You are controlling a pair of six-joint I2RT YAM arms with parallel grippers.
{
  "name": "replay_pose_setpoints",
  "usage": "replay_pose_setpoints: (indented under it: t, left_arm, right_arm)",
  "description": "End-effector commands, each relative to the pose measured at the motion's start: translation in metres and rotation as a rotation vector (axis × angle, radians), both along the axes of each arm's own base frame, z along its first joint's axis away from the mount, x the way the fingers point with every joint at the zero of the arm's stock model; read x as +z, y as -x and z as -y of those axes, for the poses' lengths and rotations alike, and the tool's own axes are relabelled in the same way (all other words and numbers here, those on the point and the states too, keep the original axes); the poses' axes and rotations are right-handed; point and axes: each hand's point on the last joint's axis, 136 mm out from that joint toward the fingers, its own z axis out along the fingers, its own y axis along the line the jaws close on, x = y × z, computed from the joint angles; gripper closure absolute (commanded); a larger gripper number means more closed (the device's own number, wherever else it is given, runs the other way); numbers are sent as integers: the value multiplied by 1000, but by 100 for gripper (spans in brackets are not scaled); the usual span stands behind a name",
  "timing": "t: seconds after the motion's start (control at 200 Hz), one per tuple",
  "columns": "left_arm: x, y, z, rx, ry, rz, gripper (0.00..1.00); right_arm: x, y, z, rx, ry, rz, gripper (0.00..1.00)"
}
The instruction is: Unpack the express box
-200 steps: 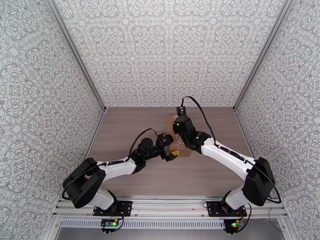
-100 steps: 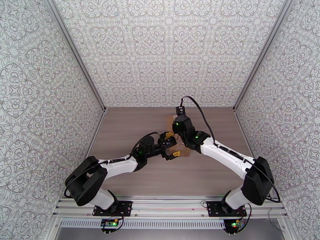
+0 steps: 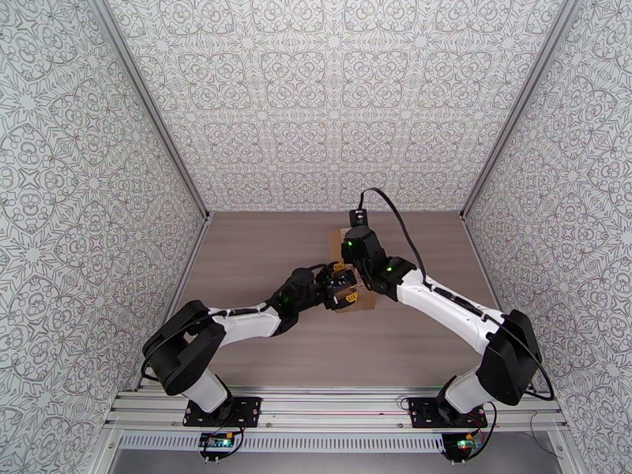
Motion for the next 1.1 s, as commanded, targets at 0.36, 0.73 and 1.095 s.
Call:
replay_pose_setpoints:
  t: [0.36, 0.73, 1.095]
  left_arm:
    - [-13, -33, -13, 225, -62, -37, 31]
    - [-6, -46, -21, 301, -17, -68, 33]
    - [2, -51, -20, 337, -4, -65, 33]
  right_arm:
    - [-2, 20, 5, -14, -59, -68, 100]
    - [-14, 30, 11, -8, -40, -105, 100]
    - [-20, 35, 19, -34, -45, -110, 100]
